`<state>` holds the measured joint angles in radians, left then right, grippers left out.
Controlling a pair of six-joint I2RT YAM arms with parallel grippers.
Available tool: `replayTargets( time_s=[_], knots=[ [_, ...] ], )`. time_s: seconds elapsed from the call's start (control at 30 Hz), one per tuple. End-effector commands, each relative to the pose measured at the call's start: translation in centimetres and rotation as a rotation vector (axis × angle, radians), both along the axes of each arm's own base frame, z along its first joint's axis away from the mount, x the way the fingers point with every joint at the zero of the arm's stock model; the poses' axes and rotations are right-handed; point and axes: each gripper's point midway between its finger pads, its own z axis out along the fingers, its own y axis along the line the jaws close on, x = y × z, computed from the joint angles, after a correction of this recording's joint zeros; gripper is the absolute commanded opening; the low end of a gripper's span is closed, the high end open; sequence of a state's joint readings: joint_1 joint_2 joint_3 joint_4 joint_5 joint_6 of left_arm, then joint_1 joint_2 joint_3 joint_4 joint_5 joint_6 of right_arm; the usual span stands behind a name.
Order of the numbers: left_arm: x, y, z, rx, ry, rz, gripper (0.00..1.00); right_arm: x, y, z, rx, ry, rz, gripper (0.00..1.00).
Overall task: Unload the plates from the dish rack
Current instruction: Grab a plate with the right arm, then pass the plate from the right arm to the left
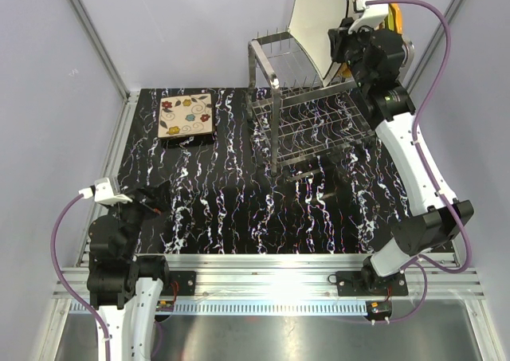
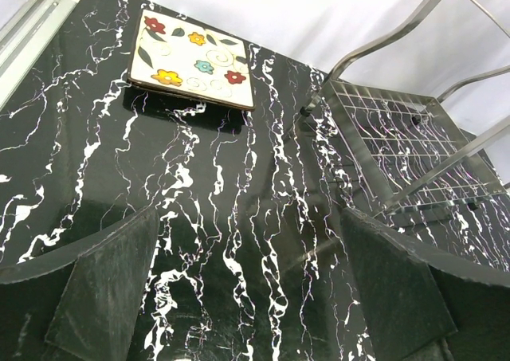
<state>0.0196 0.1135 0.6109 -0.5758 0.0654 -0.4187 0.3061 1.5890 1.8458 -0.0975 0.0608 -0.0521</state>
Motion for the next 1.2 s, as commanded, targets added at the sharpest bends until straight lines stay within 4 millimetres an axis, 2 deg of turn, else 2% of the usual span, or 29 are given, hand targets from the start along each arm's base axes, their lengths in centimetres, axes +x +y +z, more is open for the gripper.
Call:
replayTargets(
  time_s=[0.0,0.53,0.8,1.0,1.17],
  knots=[
    [0.2,-0.5,2.0,0.000,-0.065,-0.031,0.99,-5.8,-0.5,14.4,0.124,-0.428,0.063,0.00],
    [0.4,-1.4,2.7,-0.017,-0.077,-0.079,0.99,-6.9,-0.8,16.4,0.142,-0.466,0.066,0.00],
    [0.7,-2.6,4.1,-0.071,-0.108,-0.137,0.99,-8.8,-0.1,17.8,0.199,-0.458,0.146,0.00],
    [1.0,-3.7,5.2,-0.129,-0.087,-0.191,0.99,-10.1,1.0,17.9,0.259,-0.384,0.235,0.00],
    [1.1,-5.0,6.5,-0.174,-0.075,-0.256,0.99,-11.9,2.1,18.3,0.311,-0.334,0.335,0.00]
  ],
)
